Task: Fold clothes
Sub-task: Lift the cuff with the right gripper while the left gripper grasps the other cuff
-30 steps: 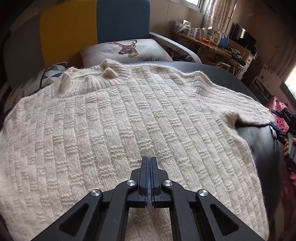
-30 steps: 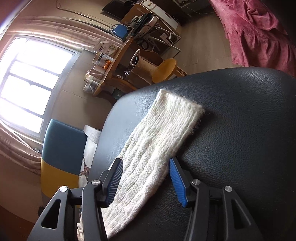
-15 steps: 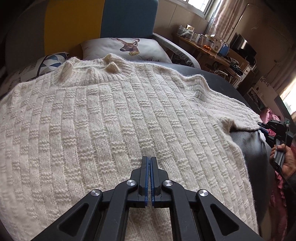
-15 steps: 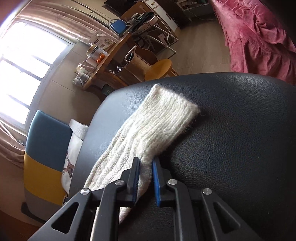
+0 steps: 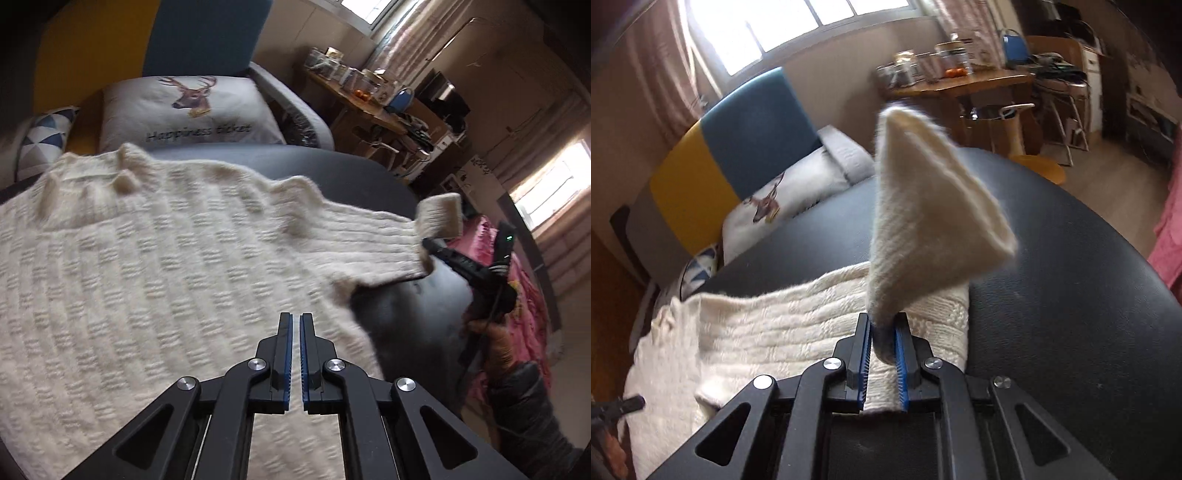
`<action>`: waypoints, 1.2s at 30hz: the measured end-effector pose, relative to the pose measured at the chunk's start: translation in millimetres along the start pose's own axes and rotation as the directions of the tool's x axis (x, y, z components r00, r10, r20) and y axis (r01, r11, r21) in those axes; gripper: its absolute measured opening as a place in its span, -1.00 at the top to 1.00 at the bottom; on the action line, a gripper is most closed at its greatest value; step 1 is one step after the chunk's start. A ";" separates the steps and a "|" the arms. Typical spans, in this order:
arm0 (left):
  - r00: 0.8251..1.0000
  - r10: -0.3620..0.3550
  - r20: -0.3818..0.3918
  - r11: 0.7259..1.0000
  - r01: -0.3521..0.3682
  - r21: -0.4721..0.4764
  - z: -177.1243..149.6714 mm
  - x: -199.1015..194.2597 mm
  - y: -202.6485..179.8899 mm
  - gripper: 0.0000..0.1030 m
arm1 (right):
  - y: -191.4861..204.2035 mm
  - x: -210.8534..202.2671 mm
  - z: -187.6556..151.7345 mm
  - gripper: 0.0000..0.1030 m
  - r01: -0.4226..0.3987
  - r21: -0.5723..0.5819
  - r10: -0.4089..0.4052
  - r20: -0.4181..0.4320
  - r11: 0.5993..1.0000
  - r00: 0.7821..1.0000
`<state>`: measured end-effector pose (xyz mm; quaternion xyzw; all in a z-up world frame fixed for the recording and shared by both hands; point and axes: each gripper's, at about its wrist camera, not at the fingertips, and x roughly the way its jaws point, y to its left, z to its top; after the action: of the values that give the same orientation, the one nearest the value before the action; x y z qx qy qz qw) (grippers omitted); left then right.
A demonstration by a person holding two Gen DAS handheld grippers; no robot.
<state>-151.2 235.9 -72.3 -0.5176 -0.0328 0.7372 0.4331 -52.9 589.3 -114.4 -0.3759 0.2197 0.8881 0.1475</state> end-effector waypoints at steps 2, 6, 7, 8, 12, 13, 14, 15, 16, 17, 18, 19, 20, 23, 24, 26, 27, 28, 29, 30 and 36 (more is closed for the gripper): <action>0.994 -0.102 -0.037 0.995 0.101 -0.021 17.4 16.9 -21.7 0.95 | 4.6 2.9 -6.2 0.77 0.021 -0.049 -0.022 -0.019 0.999 1.000; 0.966 -0.232 -0.116 0.972 0.224 -0.075 55.7 69.0 -64.8 0.79 | 5.3 5.5 -13.8 0.78 0.020 -0.099 -0.024 -0.040 0.995 0.999; 0.957 -0.254 -0.142 0.965 0.242 -0.100 65.0 85.9 -72.0 0.63 | 5.6 5.4 -14.7 0.78 0.016 -0.110 -0.021 -0.042 0.994 0.999; 0.948 -0.269 -0.169 0.959 0.249 -0.131 73.3 103.2 -77.7 0.56 | 5.9 5.3 -15.6 0.78 0.013 -0.120 -0.018 -0.044 0.993 0.999; 0.916 -0.330 -0.228 0.924 0.263 -0.279 99.2 161.0 -86.2 0.36 | 7.9 4.9 -19.4 0.77 -0.002 -0.167 -0.007 -0.052 0.986 0.999; 0.911 -0.342 -0.229 0.913 0.264 -0.310 104.0 170.8 -86.3 0.26 | 7.9 4.3 -20.5 0.78 -0.006 -0.178 -0.003 -0.051 0.984 0.999; 0.909 -0.348 -0.230 0.905 0.262 -0.335 108.2 179.4 -86.4 0.19 | 8.0 3.6 -21.6 0.77 -0.011 -0.187 0.002 -0.050 0.982 0.999; 0.909 -0.346 -0.231 0.901 0.253 -0.352 111.6 186.5 -86.7 0.12 | 7.3 3.0 -22.2 0.77 -0.018 -0.187 0.010 -0.046 0.982 0.999; 0.911 -0.342 -0.233 0.900 0.245 -0.360 114.6 193.0 -87.5 0.09 | 6.5 2.4 -22.9 0.77 -0.026 -0.186 0.018 -0.042 0.982 0.999; 0.912 -0.334 -0.237 0.903 0.238 -0.357 117.1 198.8 -89.2 0.08 | 4.5 2.5 -23.7 0.77 -0.035 -0.180 0.029 -0.037 0.983 0.999; 0.911 -0.330 -0.246 0.904 0.230 -0.361 118.3 205.2 -90.2 0.07 | 2.6 2.5 -24.0 0.77 -0.044 -0.172 0.039 -0.035 0.984 0.999; 0.906 -0.331 -0.263 0.901 0.221 -0.374 117.7 212.7 -90.1 0.05 | 0.7 2.5 -24.3 0.77 -0.052 -0.165 0.048 -0.032 0.985 0.998; 0.901 -0.332 -0.280 0.898 0.211 -0.386 117.1 220.2 -90.0 0.03 | 0.3 2.2 -24.1 0.77 -0.055 -0.163 0.051 -0.030 0.985 0.998; 0.900 -0.322 -0.294 0.892 0.185 -0.412 114.6 235.9 -88.5 -0.07 | 0.4 2.2 -23.8 0.77 -0.059 -0.162 0.055 -0.028 0.985 0.998; 0.910 -0.301 -0.287 0.903 0.175 -0.392 113.7 236.4 -90.2 0.04 | 0.3 2.0 -23.9 0.77 -0.058 -0.161 0.054 -0.027 0.985 0.998; 0.935 -0.222 -0.275 0.949 0.143 -0.280 112.5 230.8 -101.7 0.77 | -1.9 0.0 -23.2 0.77 -0.100 -0.112 0.098 -0.025 0.989 0.995; 0.944 -0.194 -0.267 0.964 0.133 -0.232 111.4 227.4 -108.2 0.86 | -3.9 -1.8 -22.8 0.77 -0.140 -0.065 0.139 -0.021 0.988 0.990; 0.951 -0.189 -0.246 0.969 0.140 -0.203 110.2 222.4 -113.4 0.86 | -6.0 -3.7 -22.5 0.77 -0.180 -0.018 0.180 -0.015 0.983 0.984; 0.957 -0.191 -0.219 0.972 0.153 -0.180 109.8 215.5 -117.8 0.86 | -8.0 -5.5 -22.1 0.74 -0.220 0.028 0.221 -0.007 0.975 0.975; 0.962 -0.203 -0.182 0.970 0.173 -0.169 111.1 205.1 -120.1 0.86 | -10.0 -7.3 -21.7 0.63 -0.260 0.074 0.260 0.003 0.963 0.966; 0.978 -0.210 -0.003 0.968 0.208 -0.142 131.5 135.4 -109.0 0.86 | -22.3 -18.3 -19.6 0.36 -0.477 0.331 0.473 0.098 0.814 0.876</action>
<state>-201.4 447.4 -56.9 -0.5470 -0.1351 0.6788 0.4710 -19.2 596.8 -119.4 -0.2725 0.4579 0.8461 -0.0139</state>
